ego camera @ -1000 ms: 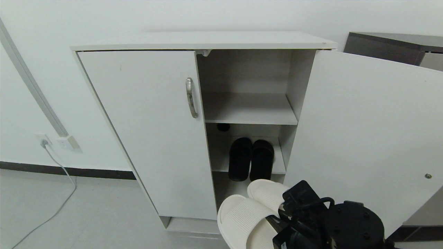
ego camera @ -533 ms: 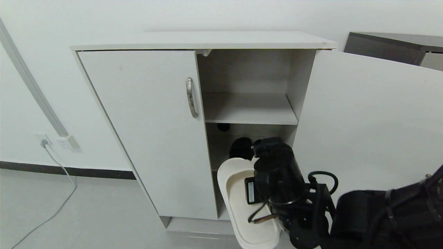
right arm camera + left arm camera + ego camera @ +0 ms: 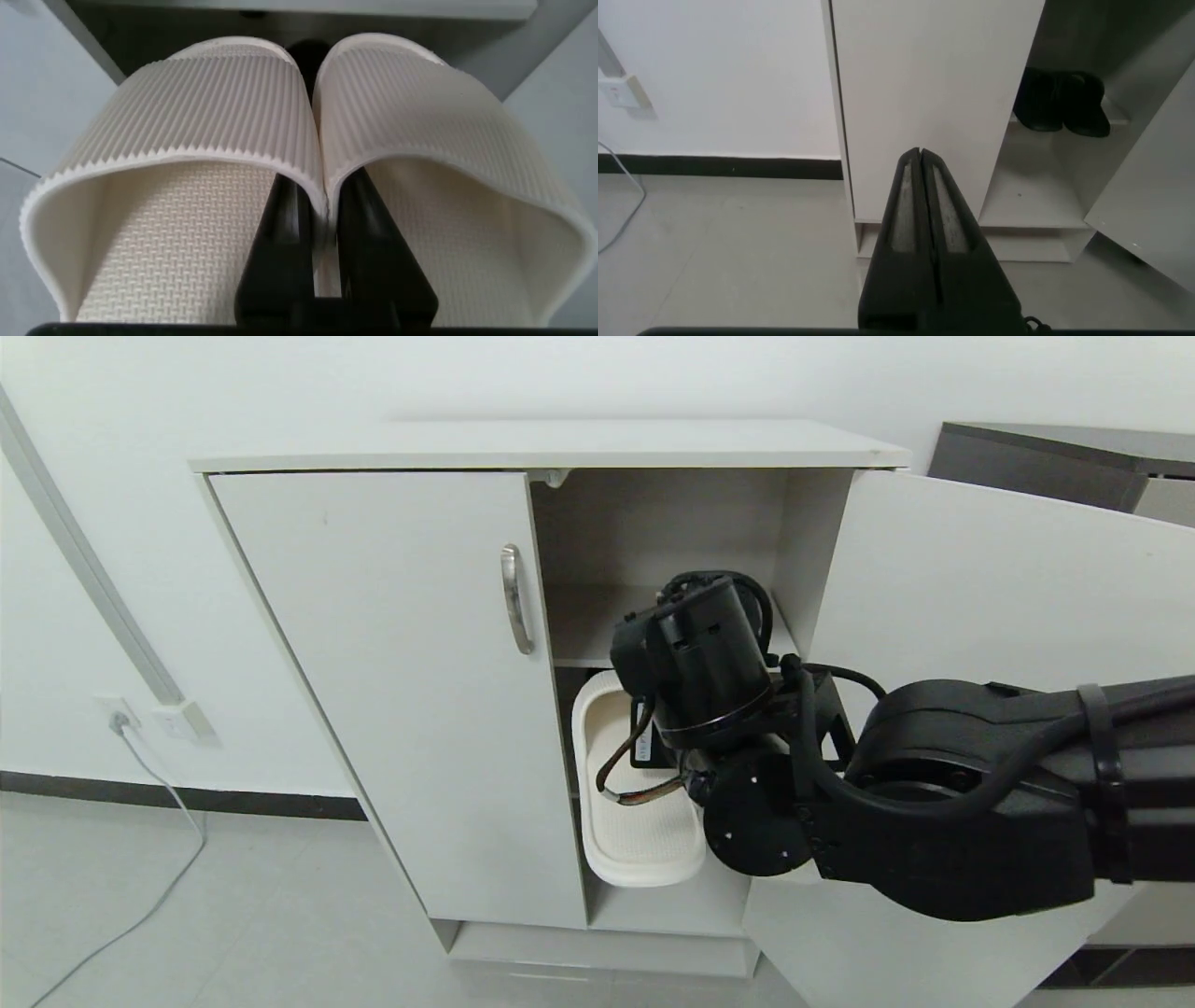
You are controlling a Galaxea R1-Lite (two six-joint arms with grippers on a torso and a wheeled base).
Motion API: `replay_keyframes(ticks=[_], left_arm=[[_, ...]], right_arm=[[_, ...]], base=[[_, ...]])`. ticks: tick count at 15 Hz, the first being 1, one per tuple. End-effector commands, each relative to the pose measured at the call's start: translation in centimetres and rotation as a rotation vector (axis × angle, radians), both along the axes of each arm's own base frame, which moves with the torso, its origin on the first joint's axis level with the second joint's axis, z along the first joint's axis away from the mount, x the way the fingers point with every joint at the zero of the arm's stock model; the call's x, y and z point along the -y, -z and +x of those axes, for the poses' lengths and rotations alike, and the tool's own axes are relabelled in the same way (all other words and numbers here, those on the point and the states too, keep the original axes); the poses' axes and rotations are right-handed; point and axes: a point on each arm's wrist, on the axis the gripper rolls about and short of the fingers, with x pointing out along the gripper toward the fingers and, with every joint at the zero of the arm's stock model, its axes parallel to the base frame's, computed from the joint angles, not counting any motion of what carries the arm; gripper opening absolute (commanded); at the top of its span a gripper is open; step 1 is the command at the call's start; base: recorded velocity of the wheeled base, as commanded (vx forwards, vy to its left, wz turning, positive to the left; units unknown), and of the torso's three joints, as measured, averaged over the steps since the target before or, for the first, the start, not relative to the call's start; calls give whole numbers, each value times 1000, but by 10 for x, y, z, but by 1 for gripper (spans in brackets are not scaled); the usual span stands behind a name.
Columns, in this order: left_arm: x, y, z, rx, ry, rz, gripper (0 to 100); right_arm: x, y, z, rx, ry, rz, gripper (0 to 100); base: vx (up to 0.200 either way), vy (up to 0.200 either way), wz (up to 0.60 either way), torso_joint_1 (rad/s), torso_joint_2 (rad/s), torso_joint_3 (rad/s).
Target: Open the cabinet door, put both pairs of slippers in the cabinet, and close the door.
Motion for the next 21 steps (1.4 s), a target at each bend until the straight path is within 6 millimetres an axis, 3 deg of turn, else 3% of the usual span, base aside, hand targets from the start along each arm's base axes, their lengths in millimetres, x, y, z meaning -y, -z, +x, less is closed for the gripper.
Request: replay_keyframes(ticks=[1, 4, 10, 19, 21], left_arm=[[0, 0, 0, -1, 1, 0, 0], [0, 0, 0, 0, 1, 0, 0], [0, 0, 0, -1, 1, 0, 0], [0, 0, 0, -1, 1, 1, 0], [0, 0, 0, -1, 2, 1, 0]], right_arm=[[-2, -6, 1, 13, -6, 8, 0], [-8, 2, 23, 30, 60, -36, 0], [-10, -6, 27, 55, 61, -60, 0], [-6, -7, 33, 57, 76, -64, 0], [-6, -7, 32, 58, 75, -74, 0]], base=[[0, 0, 0, 0, 0, 0], [0, 0, 0, 0, 0, 0], [0, 0, 0, 0, 0, 0], [200, 0, 0, 1, 2, 2], [0, 0, 0, 0, 0, 0]])
